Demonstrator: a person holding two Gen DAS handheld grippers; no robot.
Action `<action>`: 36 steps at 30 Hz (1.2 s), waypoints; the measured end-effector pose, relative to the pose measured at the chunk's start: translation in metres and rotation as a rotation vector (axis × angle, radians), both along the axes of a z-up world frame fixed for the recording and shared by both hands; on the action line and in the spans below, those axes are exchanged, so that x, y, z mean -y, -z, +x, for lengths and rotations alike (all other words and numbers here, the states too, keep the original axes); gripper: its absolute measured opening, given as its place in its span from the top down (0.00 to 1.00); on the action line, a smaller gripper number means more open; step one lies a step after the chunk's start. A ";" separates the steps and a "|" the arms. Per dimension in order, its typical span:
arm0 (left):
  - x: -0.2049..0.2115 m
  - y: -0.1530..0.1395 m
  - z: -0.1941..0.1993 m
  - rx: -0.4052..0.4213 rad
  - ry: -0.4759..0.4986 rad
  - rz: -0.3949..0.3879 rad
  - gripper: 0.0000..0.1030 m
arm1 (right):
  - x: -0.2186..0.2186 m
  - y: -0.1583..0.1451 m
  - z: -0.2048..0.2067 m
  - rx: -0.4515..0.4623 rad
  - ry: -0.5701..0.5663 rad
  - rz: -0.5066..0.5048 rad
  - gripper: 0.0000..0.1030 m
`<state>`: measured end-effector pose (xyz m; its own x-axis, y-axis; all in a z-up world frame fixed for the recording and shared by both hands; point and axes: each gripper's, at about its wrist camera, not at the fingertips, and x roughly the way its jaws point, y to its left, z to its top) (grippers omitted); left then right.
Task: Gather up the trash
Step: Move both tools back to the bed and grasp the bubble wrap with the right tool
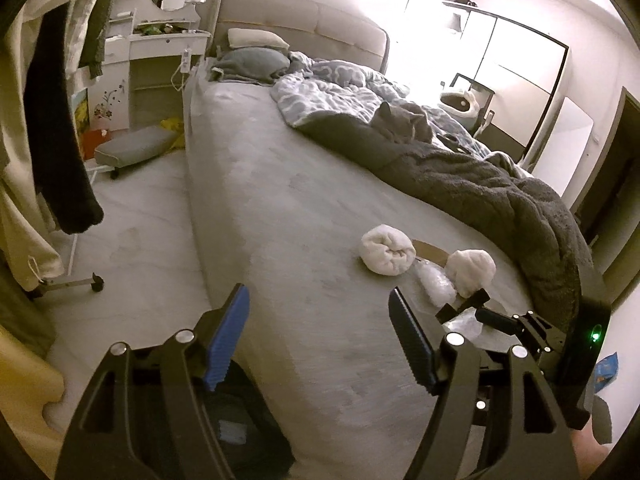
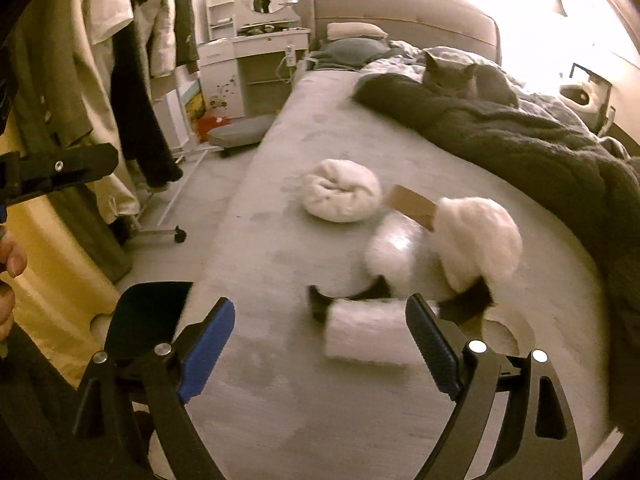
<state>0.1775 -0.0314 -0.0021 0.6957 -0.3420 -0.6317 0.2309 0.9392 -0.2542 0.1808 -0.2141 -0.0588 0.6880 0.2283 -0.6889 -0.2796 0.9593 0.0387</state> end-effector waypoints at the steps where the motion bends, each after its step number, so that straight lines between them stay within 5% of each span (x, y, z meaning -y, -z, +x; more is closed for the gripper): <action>1: 0.003 0.001 0.001 -0.003 0.004 0.001 0.28 | 0.004 0.002 0.001 0.000 0.008 -0.007 0.14; 16: 0.036 0.018 0.016 -0.036 0.049 0.027 0.26 | 0.040 0.017 0.006 -0.041 0.095 0.007 0.14; 27: 0.060 0.027 0.018 -0.043 0.106 0.029 0.25 | 0.063 0.019 0.008 -0.069 0.128 0.021 0.69; 36: 0.099 0.047 0.019 -0.071 0.201 0.082 0.28 | 0.083 0.008 -0.003 -0.046 0.117 0.101 0.70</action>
